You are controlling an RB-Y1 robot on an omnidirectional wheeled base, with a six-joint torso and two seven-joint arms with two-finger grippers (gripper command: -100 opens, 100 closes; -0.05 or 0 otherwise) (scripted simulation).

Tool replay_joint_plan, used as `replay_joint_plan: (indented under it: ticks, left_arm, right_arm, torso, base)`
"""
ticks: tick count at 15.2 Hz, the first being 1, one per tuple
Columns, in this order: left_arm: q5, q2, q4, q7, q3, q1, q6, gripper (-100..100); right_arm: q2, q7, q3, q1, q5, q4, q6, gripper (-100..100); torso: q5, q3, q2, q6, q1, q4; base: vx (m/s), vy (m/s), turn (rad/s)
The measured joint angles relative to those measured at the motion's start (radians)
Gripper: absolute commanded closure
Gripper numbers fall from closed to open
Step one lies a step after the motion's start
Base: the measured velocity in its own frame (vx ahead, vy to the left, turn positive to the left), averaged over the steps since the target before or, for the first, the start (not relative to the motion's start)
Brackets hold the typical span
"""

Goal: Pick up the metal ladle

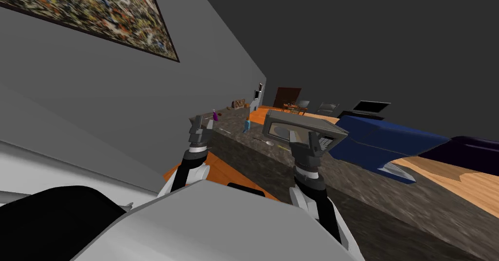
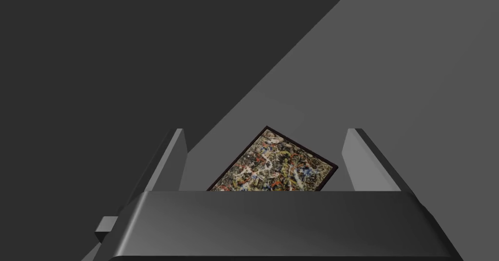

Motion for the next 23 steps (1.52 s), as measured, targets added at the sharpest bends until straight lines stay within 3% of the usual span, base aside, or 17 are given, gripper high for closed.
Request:
replay_joint_plan:
  ticks: [23]
  left_arm:
    - [0.000, 0.000, 0.000, 0.000, 0.000, 0.000, 0.000, 0]
  right_arm:
    - [-0.477, -0.028, 0.136, -0.123, 0.167, 0.266, -0.025, -100]
  torso:
    - [0.000, 0.000, -0.001, -0.001, 0.001, 0.000]
  base:
    - [0.030, 0.032, 0.156]
